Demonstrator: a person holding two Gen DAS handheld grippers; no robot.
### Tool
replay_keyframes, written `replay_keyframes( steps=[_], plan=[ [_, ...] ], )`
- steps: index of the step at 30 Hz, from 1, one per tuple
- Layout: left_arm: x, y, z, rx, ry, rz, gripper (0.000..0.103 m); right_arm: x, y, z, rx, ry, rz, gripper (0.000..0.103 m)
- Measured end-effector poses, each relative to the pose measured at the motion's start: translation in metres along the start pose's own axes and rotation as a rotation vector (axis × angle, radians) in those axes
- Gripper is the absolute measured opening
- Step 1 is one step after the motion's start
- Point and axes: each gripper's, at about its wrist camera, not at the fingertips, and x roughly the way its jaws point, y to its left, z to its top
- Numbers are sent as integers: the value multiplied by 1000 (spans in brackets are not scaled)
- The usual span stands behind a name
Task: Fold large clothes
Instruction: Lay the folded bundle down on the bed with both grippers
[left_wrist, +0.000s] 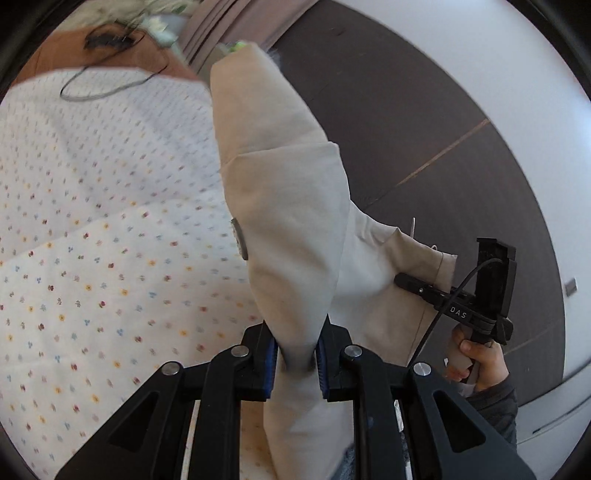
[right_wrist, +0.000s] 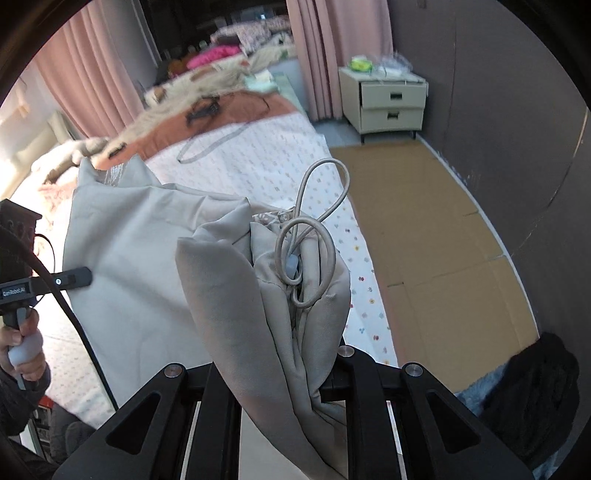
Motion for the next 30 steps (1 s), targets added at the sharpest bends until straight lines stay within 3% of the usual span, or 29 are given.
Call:
replay_keyframes(
  steps=[3, 5, 6, 7, 8, 9, 10, 15, 22, 30],
  plan=[
    [22, 21, 9, -28, 34, 32, 20, 30, 0, 19, 30, 37, -31, 17],
    [38, 33, 12, -32, 57, 55, 23, 55, -4, 30, 72, 57, -72, 28],
    [45, 39, 13, -33, 73, 73, 32, 64, -4, 33, 90, 67, -105, 39],
    [52, 43, 14, -30, 91, 98, 47, 74, -4, 37, 109, 70, -139, 53],
    [57, 46, 13, -25, 103, 138, 57, 80, -5, 40, 139, 60, -179, 59],
    [58, 49, 13, -21, 99, 160, 73, 83, -7, 41, 162, 49, -200, 68],
    [57, 51, 11, -20, 86, 167, 79, 82, -7, 42, 188, 37, -212, 74],
    [44, 53, -1, -17, 57, 160, 82, 37, -21, 25, 347, -52, -241, 75],
    [39, 47, -29, -11, 100, 107, 82, -39, -19, -57, 504, -100, -254, 75],
    [45, 27, -67, 20, 151, 94, 82, -69, -26, -133, 658, -136, -211, 75]
  ],
)
